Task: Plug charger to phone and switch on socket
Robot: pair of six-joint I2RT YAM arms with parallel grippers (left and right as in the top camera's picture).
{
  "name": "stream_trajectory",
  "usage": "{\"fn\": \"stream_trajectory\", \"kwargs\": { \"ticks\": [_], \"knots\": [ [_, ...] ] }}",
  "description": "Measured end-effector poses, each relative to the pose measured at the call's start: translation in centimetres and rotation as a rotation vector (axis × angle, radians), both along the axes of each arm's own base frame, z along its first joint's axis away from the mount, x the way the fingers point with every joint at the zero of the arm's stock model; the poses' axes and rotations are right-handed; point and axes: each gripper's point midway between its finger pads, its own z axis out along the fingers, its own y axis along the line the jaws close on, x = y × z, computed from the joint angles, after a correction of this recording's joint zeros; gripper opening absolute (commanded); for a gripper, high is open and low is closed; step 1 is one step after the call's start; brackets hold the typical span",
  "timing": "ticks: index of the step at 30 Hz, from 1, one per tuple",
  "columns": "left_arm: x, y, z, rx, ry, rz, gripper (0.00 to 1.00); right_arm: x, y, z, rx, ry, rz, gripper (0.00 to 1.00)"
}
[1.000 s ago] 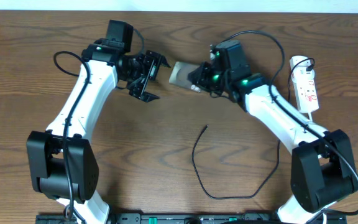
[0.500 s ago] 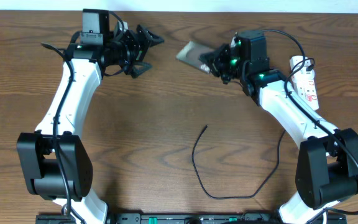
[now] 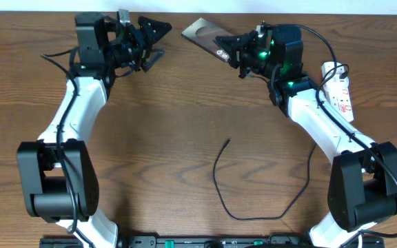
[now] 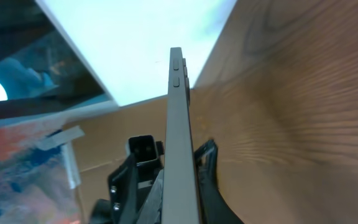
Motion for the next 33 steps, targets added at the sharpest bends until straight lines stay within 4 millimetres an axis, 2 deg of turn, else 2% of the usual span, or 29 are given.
{"fn": "stream_trajectory", "kwargs": {
  "ticks": [5, 7, 10, 14, 22, 29, 33],
  "knots": [
    [0.7, -0.1, 3.3, -0.086, -0.137, 0.017, 0.92, 0.1, 0.3, 1.3, 0.065, 0.002, -0.001, 0.01],
    [0.8, 0.0, 4.0, -0.110, -0.138, 0.026, 0.92, 0.1, 0.4, 1.7, 0.092, 0.013, -0.004, 0.01],
    [0.9, 0.0, 4.0, -0.136, -0.106, 0.035, 0.92, 0.1, 0.9, 2.5, 0.129, 0.013, -0.007, 0.01],
    [1.0, 0.0, 3.9, -0.156, -0.076, 0.049, 0.92, -0.6, 2.5, 3.3, 0.158, -0.002, 0.015, 0.01],
    [1.5, -0.5, 3.5, -0.167, -0.035, 0.101, 0.92, -2.6, 6.0, 3.4, 0.167, 0.008, 0.068, 0.01],
    [1.6, -1.3, 3.4, -0.170, -0.028, 0.111, 0.91, -3.5, 7.5, 3.4, 0.164, 0.005, 0.089, 0.01],
    [1.8, -1.1, 3.4, -0.172, -0.024, 0.124, 0.75, -3.4, 7.4, 3.4, 0.163, 0.004, 0.085, 0.01]
  ]
}}
